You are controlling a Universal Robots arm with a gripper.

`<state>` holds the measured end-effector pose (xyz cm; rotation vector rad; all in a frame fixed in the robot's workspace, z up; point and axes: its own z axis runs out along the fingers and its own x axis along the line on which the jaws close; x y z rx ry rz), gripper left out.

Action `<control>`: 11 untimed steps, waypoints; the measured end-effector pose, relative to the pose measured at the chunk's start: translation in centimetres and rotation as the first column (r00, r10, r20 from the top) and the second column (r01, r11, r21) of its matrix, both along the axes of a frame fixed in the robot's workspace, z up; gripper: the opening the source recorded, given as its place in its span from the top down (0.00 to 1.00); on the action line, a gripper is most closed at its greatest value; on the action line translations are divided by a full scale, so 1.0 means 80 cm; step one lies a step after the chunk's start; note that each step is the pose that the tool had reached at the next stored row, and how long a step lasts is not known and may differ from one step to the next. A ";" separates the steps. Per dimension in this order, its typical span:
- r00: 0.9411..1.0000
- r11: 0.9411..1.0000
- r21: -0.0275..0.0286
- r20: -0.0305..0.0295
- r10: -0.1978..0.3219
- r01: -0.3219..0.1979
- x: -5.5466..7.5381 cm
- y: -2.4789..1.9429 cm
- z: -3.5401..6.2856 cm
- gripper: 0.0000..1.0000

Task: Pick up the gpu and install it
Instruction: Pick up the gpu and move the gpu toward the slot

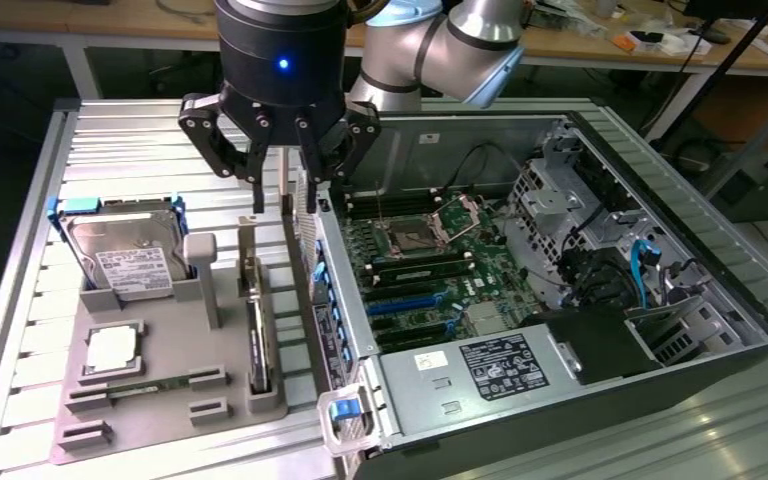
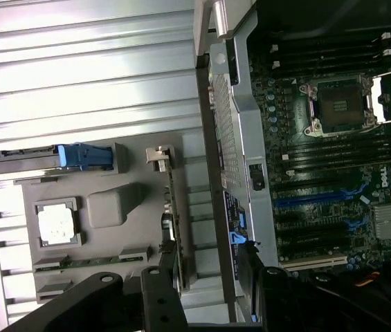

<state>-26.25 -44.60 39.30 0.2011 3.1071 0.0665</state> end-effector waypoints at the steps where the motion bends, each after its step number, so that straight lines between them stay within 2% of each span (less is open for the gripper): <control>1: 1.000 1.000 0.000 0.000 0.000 0.000 0.000 0.0000 0.000 0.52; 11: 1.000 1.000 0.000 0.000 0.000 0.000 0.000 0.0000 0.000 0.52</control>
